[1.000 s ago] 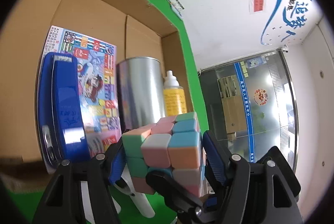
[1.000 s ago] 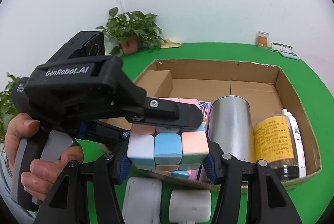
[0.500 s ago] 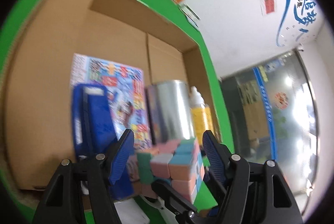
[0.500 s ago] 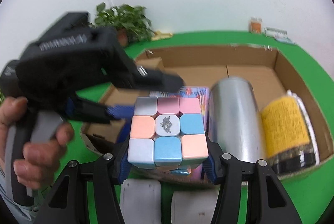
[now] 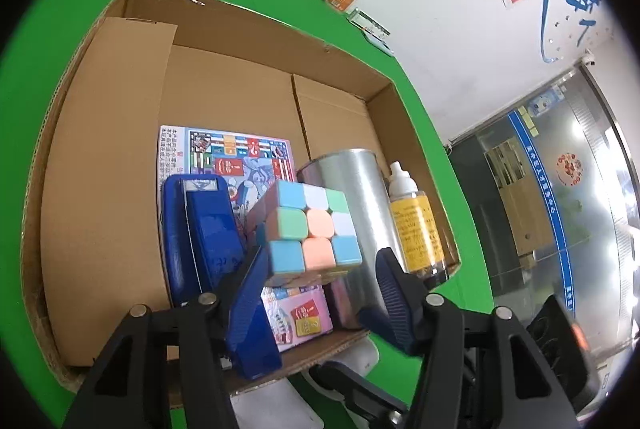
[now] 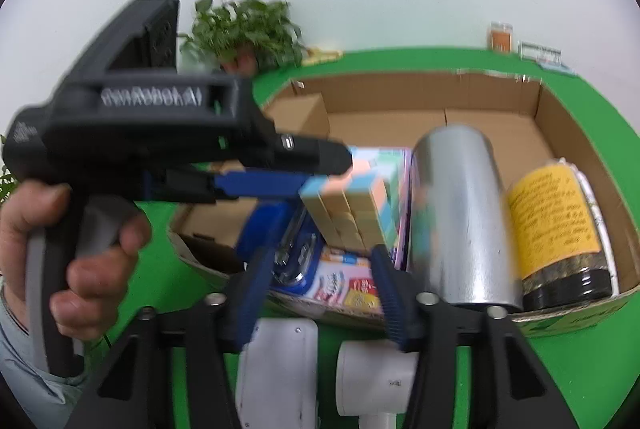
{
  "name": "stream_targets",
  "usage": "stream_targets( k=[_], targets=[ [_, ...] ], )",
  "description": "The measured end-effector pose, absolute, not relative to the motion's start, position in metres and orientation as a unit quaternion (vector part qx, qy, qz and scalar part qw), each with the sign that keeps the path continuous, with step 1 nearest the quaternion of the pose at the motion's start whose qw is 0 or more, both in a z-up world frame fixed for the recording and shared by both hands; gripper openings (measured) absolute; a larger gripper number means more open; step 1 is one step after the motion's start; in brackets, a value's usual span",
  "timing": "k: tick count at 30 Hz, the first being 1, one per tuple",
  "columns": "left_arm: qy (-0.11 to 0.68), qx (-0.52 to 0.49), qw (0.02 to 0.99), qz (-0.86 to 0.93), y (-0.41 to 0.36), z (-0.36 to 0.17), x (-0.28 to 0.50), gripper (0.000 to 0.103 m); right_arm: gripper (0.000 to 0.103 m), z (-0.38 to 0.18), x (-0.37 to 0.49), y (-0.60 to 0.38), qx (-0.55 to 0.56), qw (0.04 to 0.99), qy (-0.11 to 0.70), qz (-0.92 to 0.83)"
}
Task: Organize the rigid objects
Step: 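Carry the cube over the box beside the stapler, then lower the cube into the box and open the right gripper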
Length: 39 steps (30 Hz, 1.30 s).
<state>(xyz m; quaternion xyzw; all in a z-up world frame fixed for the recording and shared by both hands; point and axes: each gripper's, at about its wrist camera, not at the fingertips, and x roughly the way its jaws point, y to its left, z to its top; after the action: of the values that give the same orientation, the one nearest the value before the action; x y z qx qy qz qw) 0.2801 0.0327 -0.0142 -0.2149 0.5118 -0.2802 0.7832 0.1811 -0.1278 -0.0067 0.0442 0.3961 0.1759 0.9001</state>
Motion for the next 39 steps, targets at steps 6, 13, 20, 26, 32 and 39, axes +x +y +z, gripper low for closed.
stream_targets(
  k=[6, 13, 20, 26, 32, 39],
  targets=[
    [0.505, -0.215, 0.79, -0.272, 0.03, -0.002, 0.302, 0.054, 0.043, 0.01, 0.175, -0.144, 0.052, 0.915, 0.361, 0.174],
    [0.542, -0.159, 0.785, -0.253, 0.002, -0.015, 0.331, 0.049, 0.034, 0.011, 0.187, -0.141, 0.043, 0.915, 0.359, 0.176],
    [0.563, -0.154, 0.773, -0.249, -0.003, -0.033, 0.337, 0.041, 0.004, 0.002, 0.221, -0.131, 0.022, 0.911, 0.378, 0.164],
    [0.579, -0.161, 0.757, -0.258, 0.0, -0.032, 0.323, 0.035, 0.003, 0.001, 0.202, -0.14, 0.031, 0.907, 0.384, 0.173],
    [0.584, -0.127, 0.763, -0.247, -0.006, -0.029, 0.31, 0.031, 0.003, 0.001, 0.185, -0.149, 0.04, 0.901, 0.392, 0.181],
    [0.541, -0.128, 0.798, -0.232, 0.005, -0.013, 0.314, 0.03, 0.003, 0.001, 0.198, -0.151, 0.042, 0.902, 0.393, 0.175]
  ],
)
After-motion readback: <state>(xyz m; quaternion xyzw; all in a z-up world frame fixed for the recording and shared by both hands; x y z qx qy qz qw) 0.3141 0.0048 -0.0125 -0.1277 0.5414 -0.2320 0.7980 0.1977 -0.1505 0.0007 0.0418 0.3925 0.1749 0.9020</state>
